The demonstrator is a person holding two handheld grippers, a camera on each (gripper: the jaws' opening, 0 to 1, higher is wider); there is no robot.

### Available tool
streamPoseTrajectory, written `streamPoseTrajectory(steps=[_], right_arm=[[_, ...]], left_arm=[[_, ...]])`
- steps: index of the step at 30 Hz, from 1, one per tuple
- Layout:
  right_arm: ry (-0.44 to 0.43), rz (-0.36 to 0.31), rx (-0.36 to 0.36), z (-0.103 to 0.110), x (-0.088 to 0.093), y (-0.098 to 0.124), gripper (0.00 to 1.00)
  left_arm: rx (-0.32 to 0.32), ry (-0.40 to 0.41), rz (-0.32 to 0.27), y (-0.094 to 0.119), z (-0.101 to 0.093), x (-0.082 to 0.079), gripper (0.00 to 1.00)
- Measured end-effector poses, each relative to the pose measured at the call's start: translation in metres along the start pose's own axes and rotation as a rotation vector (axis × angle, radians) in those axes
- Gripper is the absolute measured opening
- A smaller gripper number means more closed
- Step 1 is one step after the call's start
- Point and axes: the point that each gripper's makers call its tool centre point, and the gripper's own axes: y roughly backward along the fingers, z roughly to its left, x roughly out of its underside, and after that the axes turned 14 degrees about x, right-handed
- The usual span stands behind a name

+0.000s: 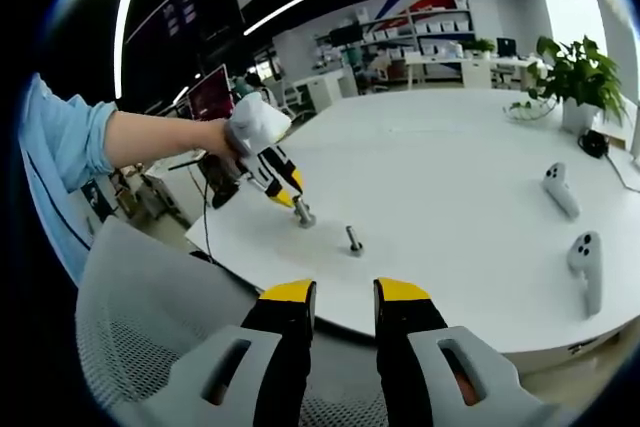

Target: Place the washer onto the threaded stud by aligning its center hole with the stud, sliding it down to the base, and recovering from edge contact or off-axis alignment until the washer reaches the visible bottom stop.

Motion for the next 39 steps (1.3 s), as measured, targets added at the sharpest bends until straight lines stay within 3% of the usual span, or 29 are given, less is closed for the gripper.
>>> streamPoseTrajectory(steps=[7, 15, 19, 26, 29, 30, 34, 39], right_arm=[[0.000, 0.000, -0.002, 0.000, 0.000, 0.000, 0.26], [0.001, 0.000, -0.002, 0.000, 0.000, 0.000, 0.26], [-0.001, -0.001, -0.002, 0.000, 0.000, 0.000, 0.26], [-0.006, -0.004, 0.001, -0.001, -0.001, 0.000, 0.26], [-0.007, -0.003, 0.000, -0.001, 0.000, 0.000, 0.26], [-0.007, -0.003, 0.000, -0.001, 0.000, 0.000, 0.26], [-0.009, -0.002, 0.001, -0.001, 0.000, 0.000, 0.26], [-0.008, -0.002, -0.001, 0.000, 0.000, 0.000, 0.26]], left_arm=[[0.014, 0.001, 0.018, -0.001, 0.001, 0.000, 0.20], [0.048, -0.065, 0.168, -0.008, 0.000, -0.001, 0.20], [0.065, -0.069, 0.202, -0.018, 0.001, -0.001, 0.19], [0.078, -0.058, 0.202, -0.030, 0.002, 0.000, 0.18], [0.108, -0.043, 0.159, -0.032, 0.000, -0.009, 0.00], [0.101, -0.017, 0.172, -0.036, 0.001, -0.007, 0.00], [0.090, -0.051, 0.204, -0.041, 0.005, 0.003, 0.00], [0.088, -0.015, 0.149, -0.036, 0.005, 0.003, 0.00]])
